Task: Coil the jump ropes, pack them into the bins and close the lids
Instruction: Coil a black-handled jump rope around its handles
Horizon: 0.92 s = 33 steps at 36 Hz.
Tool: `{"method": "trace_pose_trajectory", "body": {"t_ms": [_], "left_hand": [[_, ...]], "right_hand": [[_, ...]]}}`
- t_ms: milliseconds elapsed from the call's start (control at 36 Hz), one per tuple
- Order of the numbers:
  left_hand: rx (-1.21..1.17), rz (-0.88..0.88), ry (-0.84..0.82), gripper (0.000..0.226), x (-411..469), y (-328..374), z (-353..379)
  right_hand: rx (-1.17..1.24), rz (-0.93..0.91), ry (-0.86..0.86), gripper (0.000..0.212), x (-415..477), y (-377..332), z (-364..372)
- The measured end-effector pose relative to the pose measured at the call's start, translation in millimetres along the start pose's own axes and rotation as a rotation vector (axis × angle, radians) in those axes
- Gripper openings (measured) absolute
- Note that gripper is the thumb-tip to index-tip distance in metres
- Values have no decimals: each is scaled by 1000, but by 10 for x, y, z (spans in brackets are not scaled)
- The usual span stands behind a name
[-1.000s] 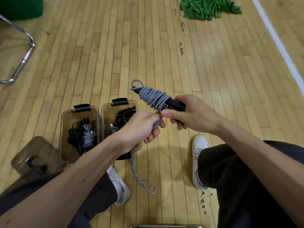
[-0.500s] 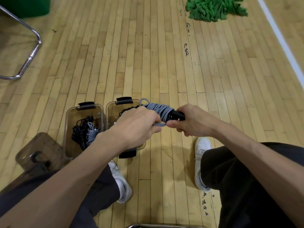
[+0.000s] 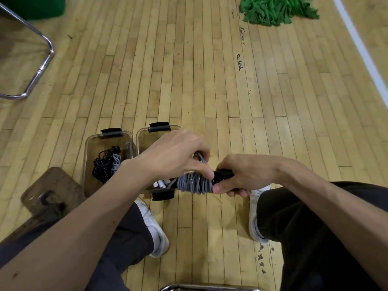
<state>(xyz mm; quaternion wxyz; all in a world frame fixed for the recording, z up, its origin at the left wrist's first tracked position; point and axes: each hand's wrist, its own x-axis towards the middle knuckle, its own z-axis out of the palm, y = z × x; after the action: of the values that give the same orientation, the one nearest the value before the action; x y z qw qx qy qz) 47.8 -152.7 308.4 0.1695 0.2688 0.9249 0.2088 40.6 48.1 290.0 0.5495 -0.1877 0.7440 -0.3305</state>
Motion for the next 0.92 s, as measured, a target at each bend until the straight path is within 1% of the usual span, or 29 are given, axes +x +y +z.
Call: {"method": "trace_pose_trajectory", "body": {"t_ms": [139, 278, 389, 417, 444, 472, 500, 528, 556, 583, 611, 639, 667, 694, 750, 806, 861, 917], "left_hand": [[-171, -38, -111, 46, 10, 41, -21], [-368, -86, -197, 39, 22, 40, -27], [-591, -99, -201, 36, 4, 80, -56], [-657, -122, -191, 35, 7, 98, -71], [-705, -134, -179, 35, 20, 114, -82], [-726, -151, -168, 32, 17, 125, -104], [-731, -152, -150, 25, 14, 117, -107], [-723, -155, -122, 16, -6, 54, -82], [-677, -181, -109, 17, -48, 6, -55], [-679, -243, -90, 26, -94, 0, -41], [-714, -259, -59, 27, -119, 2, -29], [-768, -249, -27, 23, -112, 18, -15], [-813, -230, -8, 19, -91, 62, -1], [-873, -243, 12, 19, -58, 108, 0], [-950, -315, 40, 25, -2, 147, -13], [-972, -319, 38, 26, 11, 129, 11], [-974, -306, 40, 23, 0, 137, 15], [-988, -338, 74, 22, 2, 139, 21]], "right_hand": [[1, -21, -141, 18, -73, -35, 5], [85, -73, -242, 15, -167, -79, -28], [186, -187, -275, 21, -260, -77, -96], [227, -224, -277, 17, -275, -77, -102], [274, -266, -267, 11, -288, -82, -103], [319, -312, -248, 13, -298, -89, -97], [360, -348, -226, 16, -302, -91, -90], [408, -377, -200, 16, -303, -96, -84], [459, -394, -161, 11, -305, -107, -81], [503, -412, -121, 8, -308, -118, -82], [541, -421, -88, 16, -308, -126, -91], [577, -421, -64, 26, -308, -131, -104], [610, -421, -41, 31, -309, -134, -113], [634, -421, -14, 32, -309, -134, -120], [643, -417, 24, 25, -305, -126, -123], [599, -400, 68, 18, -294, -125, -118], [547, -377, 110, 18, -289, -131, -120], [508, -365, 151, 16, -294, -152, -124]]}}
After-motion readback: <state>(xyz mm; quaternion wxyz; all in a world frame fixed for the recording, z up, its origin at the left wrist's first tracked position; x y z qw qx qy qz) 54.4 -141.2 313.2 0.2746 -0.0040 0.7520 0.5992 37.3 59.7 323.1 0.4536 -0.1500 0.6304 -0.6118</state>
